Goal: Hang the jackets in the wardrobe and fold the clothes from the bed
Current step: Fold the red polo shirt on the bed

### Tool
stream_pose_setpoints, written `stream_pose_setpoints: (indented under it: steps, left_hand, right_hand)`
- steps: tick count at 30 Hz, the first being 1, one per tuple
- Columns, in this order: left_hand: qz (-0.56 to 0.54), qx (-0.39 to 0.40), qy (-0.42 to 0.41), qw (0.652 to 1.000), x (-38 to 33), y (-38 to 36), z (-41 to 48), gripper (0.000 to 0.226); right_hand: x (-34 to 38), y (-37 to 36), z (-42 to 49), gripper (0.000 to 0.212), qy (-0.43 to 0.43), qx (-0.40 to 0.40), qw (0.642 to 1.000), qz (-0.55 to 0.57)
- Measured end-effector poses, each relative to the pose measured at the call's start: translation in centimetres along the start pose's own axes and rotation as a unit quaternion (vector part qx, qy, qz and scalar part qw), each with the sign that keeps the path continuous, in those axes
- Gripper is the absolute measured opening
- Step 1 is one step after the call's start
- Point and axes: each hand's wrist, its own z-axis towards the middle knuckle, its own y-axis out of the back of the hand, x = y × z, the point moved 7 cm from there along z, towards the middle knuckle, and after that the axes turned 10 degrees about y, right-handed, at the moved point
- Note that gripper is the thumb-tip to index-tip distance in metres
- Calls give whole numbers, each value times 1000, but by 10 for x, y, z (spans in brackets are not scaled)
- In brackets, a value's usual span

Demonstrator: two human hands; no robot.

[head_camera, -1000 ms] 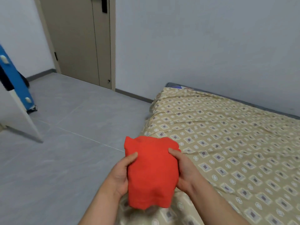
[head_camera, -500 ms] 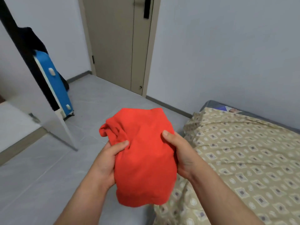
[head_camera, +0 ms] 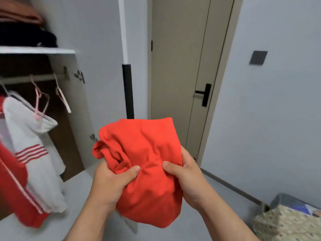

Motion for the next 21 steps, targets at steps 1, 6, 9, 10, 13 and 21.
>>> stream_pose_setpoints:
  steps: [1,6,9,10,13,21]
  left_hand:
    - [2,-4,-17,1000,-32,9,8,43]
    - [-38,-40,-76,996,-159,56,30,44]
    - [-59,-57,-88,993,-208,80,33,49]
    - [-66,-61,-91,992,-221,87,34,49]
    - [-62,-69,-107,990,-252,99,37,54]
    - [-66,-181,-171,966,-309,169,65,79]
  right_hand:
    - [24,-22,15,54,14,13,1000,-1]
    - [118,-108,76,50,30,29,999,19]
    - [153,-149,99,41,0,75,995,59]
    - [161,-159,106,37,-1,87,994,64]
    - [180,-183,126,46,30,106,992,62]
    - [190,-267,189,58,125,137,975,126]
